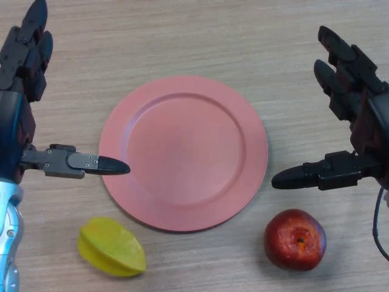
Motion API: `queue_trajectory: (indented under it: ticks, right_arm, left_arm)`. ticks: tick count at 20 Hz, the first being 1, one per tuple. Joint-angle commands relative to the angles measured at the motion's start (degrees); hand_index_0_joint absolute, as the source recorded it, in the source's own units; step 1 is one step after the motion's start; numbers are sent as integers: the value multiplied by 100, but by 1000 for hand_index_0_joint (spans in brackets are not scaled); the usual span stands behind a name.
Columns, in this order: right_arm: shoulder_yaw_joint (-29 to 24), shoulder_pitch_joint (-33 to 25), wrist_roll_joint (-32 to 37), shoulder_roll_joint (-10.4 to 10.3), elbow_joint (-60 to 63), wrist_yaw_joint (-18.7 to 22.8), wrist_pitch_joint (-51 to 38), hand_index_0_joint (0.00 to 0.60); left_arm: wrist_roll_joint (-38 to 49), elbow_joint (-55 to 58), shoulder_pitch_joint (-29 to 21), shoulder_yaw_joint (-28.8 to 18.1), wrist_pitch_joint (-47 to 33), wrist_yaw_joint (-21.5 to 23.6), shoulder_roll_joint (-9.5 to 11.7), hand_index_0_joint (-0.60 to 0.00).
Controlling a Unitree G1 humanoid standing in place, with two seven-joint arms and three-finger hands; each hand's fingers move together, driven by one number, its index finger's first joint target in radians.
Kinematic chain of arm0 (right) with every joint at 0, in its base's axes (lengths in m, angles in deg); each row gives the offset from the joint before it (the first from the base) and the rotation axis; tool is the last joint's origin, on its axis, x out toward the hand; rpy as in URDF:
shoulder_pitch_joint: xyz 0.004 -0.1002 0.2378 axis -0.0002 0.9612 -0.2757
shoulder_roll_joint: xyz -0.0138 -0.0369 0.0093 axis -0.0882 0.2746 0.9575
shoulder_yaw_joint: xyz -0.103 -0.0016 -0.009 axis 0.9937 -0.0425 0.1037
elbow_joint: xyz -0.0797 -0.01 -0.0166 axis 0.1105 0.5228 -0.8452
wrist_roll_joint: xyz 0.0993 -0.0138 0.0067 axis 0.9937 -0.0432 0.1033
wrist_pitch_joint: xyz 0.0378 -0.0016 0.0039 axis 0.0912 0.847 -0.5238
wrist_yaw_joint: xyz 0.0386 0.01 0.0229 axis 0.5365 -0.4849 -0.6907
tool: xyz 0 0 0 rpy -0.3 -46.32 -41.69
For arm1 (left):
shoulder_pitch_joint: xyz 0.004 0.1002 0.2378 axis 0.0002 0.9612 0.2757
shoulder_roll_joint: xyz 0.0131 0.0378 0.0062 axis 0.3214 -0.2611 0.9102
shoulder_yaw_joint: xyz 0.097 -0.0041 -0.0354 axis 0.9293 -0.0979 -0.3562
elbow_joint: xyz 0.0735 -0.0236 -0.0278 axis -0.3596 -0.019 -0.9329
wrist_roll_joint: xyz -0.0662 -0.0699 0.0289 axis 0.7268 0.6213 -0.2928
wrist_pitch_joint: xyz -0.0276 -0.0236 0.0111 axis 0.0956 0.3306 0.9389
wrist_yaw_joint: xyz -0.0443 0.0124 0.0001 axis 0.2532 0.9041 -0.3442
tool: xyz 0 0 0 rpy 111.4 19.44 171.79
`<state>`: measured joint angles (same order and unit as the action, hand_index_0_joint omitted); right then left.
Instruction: Pick up the yellow starfruit and place it on the plate
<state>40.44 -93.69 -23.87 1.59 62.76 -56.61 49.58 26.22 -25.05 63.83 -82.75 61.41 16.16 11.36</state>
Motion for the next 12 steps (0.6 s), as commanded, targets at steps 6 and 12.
queue_trajectory:
  ticks: [6, 12]
  right_arm:
    - [-44, -178, 4, 89, -286, 136, -699, 0]
    - [33, -179, -5, 40, -336, 185, -566, 0]
  left_arm:
    - [-36, 287, -87, -242, -854, 217, 181, 0]
    - [-20, 431, -56, -273, -600, 114, 203, 0]
